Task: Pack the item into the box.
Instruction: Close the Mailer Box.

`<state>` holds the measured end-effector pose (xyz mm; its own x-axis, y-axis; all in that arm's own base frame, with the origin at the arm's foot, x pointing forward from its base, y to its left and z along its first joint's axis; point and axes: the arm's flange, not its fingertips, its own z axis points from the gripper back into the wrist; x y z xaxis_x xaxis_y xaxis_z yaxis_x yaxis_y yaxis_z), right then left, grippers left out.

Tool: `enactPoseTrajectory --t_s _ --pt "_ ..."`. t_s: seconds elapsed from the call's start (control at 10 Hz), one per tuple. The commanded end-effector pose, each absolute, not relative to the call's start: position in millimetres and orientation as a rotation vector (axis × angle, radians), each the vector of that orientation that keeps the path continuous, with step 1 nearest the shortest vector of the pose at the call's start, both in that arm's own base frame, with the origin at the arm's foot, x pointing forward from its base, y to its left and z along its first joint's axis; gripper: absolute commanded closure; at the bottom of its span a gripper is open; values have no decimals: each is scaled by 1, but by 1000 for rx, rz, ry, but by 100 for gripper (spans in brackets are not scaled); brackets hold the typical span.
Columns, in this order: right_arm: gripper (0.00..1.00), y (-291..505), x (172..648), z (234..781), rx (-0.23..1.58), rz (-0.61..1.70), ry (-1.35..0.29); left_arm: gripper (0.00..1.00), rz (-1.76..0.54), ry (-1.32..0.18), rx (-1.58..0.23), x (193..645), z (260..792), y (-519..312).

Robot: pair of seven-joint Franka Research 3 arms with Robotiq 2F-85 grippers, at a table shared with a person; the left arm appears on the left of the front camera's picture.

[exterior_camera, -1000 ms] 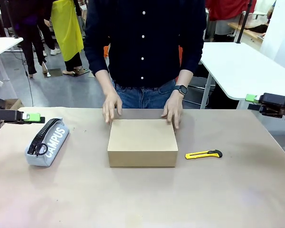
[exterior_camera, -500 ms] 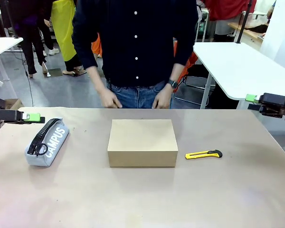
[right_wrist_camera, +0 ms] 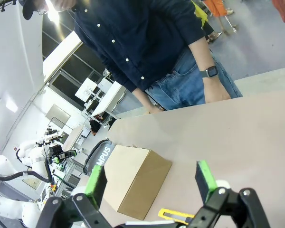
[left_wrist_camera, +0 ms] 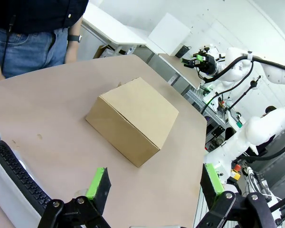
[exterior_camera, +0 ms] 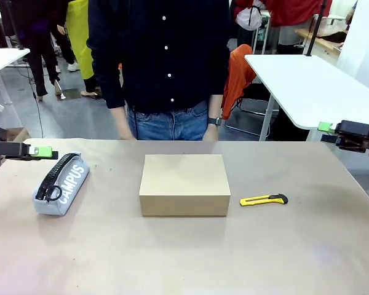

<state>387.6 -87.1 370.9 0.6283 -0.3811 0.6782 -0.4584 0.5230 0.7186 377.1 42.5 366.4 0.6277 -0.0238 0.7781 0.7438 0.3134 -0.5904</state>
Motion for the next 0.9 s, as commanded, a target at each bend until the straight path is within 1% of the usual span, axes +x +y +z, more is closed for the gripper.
enactPoseTrajectory --t_s 0.0,0.8 --pt "0 -87 387 373 1052 59 -938 0 -580 -756 -1143 376 369 42" --pt "0 -87 387 373 1052 59 -938 0 -580 -756 -1143 376 369 42"
